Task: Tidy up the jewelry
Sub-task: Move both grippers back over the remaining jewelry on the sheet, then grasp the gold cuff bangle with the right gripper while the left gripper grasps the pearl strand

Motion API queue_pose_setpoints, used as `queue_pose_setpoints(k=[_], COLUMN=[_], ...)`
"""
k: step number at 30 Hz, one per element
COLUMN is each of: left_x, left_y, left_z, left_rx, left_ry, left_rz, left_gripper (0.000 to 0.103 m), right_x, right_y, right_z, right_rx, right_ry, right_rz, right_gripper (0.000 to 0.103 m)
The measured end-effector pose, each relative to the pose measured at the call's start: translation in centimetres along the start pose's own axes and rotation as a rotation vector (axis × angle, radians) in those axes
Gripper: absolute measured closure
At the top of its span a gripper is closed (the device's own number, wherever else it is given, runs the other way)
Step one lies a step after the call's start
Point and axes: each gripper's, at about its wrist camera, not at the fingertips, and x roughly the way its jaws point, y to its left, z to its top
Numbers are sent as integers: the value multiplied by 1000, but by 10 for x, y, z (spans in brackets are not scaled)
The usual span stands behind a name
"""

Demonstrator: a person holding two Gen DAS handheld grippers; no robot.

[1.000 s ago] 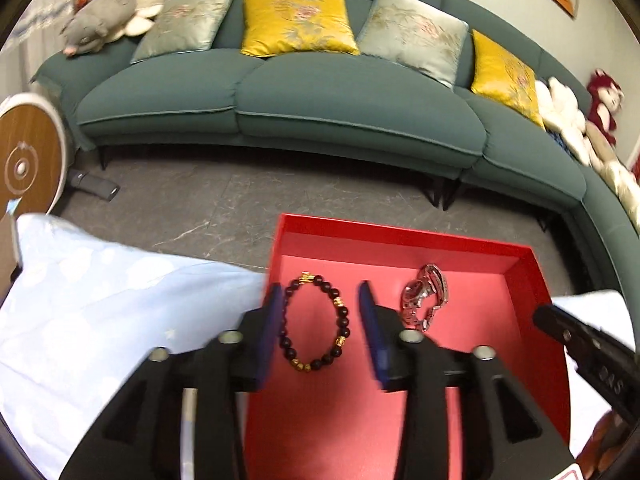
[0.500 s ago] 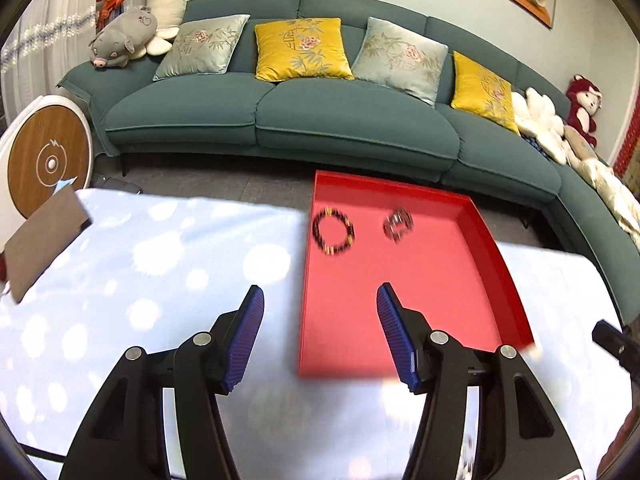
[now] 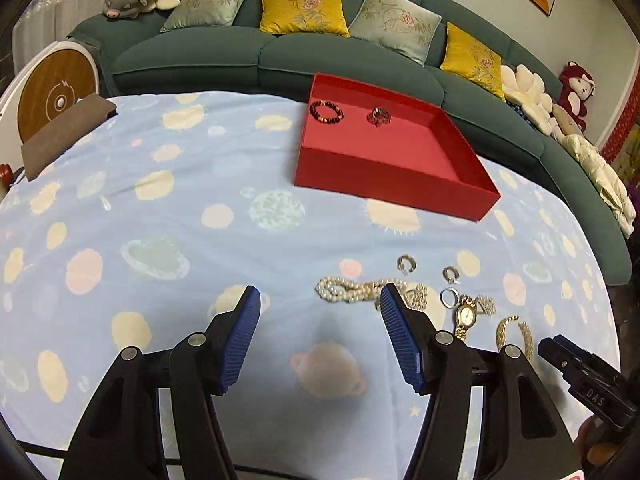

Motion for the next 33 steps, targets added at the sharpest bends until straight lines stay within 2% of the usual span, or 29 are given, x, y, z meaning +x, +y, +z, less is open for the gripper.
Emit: queue_pose_setpoints(k=[6,11,13,17,19,30,33], left_x=[16,20,21,24,27,54,62], left_y=[2,-8,-12,-20,-26,-41,-44], left_z=[-18,-20,-19,-18,-17,-7,-8], left_rx=[26,80,98,125,141,179,188], left_ry=[17,9,5,-4,-6,-6,18], left_rz=[41,67,67,60,59,64,66], left_gripper=[43,43,37,36,36,36,36], right_x=[14,29,35,39,39,32,31], right_y=[13,23,26,36,39,29,28], right_z=[-14,-16,-17,-17,-18,-15,-14], right_rx=[-57,-103,-110,-158,-178,-152,-146], right_ry=[9,25,31,14,6,-8,-7], right_rz=[-28,-57,-66,-94,-115,-103,-97], right_gripper=[34,34,33,35,48,49,49])
